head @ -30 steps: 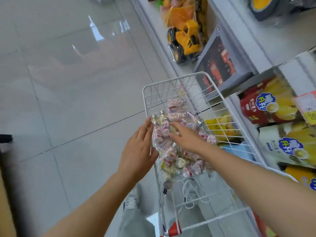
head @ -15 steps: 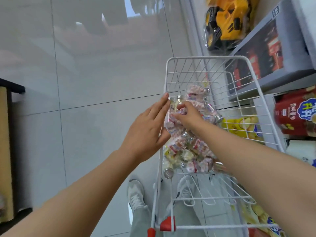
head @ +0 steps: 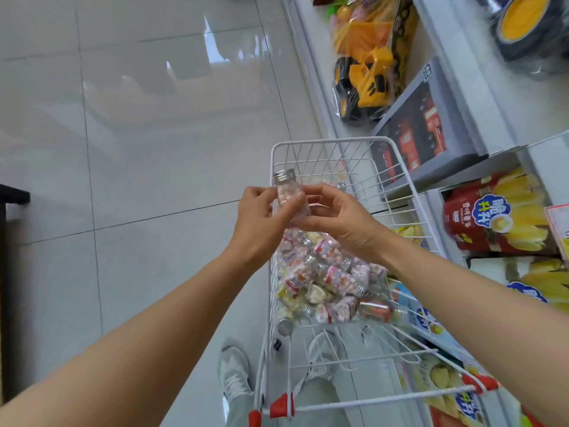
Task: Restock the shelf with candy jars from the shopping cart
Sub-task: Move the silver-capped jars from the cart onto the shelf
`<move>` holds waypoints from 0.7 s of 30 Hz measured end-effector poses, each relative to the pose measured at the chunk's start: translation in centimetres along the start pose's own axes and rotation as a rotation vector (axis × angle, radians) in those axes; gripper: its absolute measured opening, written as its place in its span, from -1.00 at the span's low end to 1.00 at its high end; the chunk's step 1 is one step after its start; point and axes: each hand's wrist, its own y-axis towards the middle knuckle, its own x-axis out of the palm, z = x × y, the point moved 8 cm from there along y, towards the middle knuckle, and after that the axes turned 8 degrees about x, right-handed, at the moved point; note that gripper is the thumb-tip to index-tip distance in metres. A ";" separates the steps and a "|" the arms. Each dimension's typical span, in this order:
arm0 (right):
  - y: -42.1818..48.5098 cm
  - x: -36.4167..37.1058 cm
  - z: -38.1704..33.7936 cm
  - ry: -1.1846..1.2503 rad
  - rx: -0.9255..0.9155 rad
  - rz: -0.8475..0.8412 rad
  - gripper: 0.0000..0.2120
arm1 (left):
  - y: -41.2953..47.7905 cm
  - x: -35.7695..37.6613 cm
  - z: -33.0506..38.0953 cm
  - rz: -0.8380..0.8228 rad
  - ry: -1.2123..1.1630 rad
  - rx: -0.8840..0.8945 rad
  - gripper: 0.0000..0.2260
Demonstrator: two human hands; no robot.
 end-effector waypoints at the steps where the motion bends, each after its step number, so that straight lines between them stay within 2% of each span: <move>1: 0.0 0.3 -0.3 0.009 -0.010 -0.011 -0.51 | 0.1 0.1 0.3 0.002 -0.030 0.019 -0.64; 4: 0.7 -0.2 0.0 0.054 0.013 0.026 -0.56 | 0.2 -0.9 0.1 0.145 -0.158 0.023 -0.72; 7: 2.6 -2.5 3.1 -0.099 0.115 0.226 -0.70 | -0.3 -2.5 -1.5 0.298 -0.169 -0.064 -0.75; 9: 4.1 -3.4 6.3 -0.195 0.255 0.303 -0.73 | -0.7 -2.7 -2.5 0.293 -0.151 -0.092 -0.73; 13: 7.0 -2.7 11.7 -0.270 0.495 0.305 -0.77 | -1.3 -2.3 -3.6 0.239 -0.151 -0.098 -0.70; 16: 8.6 -2.0 13.1 -0.389 0.518 0.353 -0.65 | -1.3 -2.1 -4.3 0.216 -0.190 -0.115 -0.65; 18: 9.1 -1.9 13.4 -0.426 0.524 0.398 -0.67 | -1.4 -1.9 -4.9 0.188 -0.215 -0.132 -0.60; 21: 9.5 -2.2 14.0 -0.432 0.548 0.435 -0.71 | -1.4 -1.6 -5.2 0.148 -0.230 -0.138 -0.68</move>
